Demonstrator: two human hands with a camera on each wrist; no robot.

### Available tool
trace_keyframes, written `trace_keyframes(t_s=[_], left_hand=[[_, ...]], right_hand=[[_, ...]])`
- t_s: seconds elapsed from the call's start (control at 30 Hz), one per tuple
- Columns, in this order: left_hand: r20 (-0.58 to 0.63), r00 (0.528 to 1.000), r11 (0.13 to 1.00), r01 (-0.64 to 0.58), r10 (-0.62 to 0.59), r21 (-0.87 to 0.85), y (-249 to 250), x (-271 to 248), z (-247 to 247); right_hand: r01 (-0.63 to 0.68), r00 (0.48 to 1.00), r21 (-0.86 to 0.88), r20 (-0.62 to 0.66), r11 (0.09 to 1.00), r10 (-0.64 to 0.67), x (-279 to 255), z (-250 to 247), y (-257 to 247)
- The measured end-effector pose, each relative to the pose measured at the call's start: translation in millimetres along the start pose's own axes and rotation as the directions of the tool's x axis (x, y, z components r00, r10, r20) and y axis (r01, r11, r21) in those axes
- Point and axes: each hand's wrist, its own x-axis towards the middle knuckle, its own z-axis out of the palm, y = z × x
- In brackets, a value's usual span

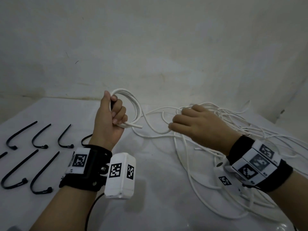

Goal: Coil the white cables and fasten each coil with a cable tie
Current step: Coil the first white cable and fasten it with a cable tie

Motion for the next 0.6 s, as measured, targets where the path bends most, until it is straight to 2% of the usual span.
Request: trace_keyframes(t_s=[0.13, 0.33, 0.47, 0.53, 0.6], left_hand=[[0.028, 0.999, 0.997, 0.013, -0.015, 0.08, -6.1, -4.0, 4.5], [0.116, 0.99, 0.967, 0.053, -0.084, 0.249, -22.3, -14.0, 19.5], [0.206, 0.969, 0.9, 0.038, -0.14, 0.434, -31.3, -21.8, 22.9], [0.218, 0.963, 0.859, 0.028, -0.161, 0.512, -32.4, -25.5, 26.2], [0.201, 0.958, 0.85, 0.07, -0.203, 0.522, -32.6, -27.1, 29.5]], right_hand=[[0.071, 0.989, 0.03, -0.136, 0.997, -0.067, 21.7, -18.8, -20.1], [0.086, 0.968, 0.106, -0.245, 0.991, -0.058, 40.9, -25.8, -34.2], [-0.015, 0.96, 0.232, -0.268, 0.972, 0.079, 49.1, -27.6, -31.5], [-0.106, 0.958, 0.286, -0.228, 0.952, 0.175, 50.4, -29.1, -25.7], [-0.184, 0.942, 0.36, -0.2, 0.914, 0.269, 49.8, -29.5, -19.0]])
